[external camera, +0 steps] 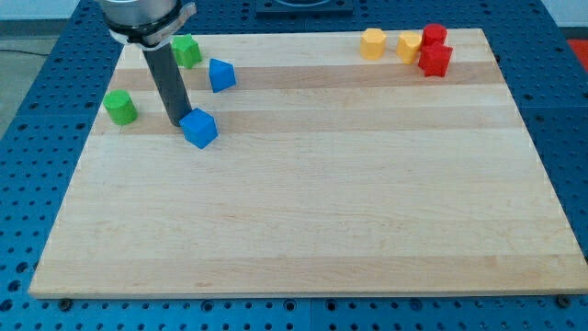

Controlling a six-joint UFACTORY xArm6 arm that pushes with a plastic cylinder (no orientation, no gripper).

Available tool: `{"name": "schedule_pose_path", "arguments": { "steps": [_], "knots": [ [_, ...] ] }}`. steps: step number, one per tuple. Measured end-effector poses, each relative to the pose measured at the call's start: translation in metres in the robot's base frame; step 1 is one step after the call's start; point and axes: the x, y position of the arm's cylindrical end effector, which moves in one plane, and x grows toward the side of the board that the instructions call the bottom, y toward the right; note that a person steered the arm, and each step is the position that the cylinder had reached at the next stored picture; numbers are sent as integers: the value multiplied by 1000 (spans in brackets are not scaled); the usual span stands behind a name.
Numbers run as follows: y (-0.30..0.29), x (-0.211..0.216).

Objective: Move the triangle to the center

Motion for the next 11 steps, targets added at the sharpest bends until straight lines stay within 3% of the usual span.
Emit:
{"name": "schedule_pose_path", "arguments": {
  "steps": [2,3,4,5,6,8,9,11],
  "knots": [
    [-15,-84],
    [14,-94],
    [94,-53],
    [120,-39],
    [122,-53],
    [187,-36],
    [187,2],
    [98,12]
  ]
}}
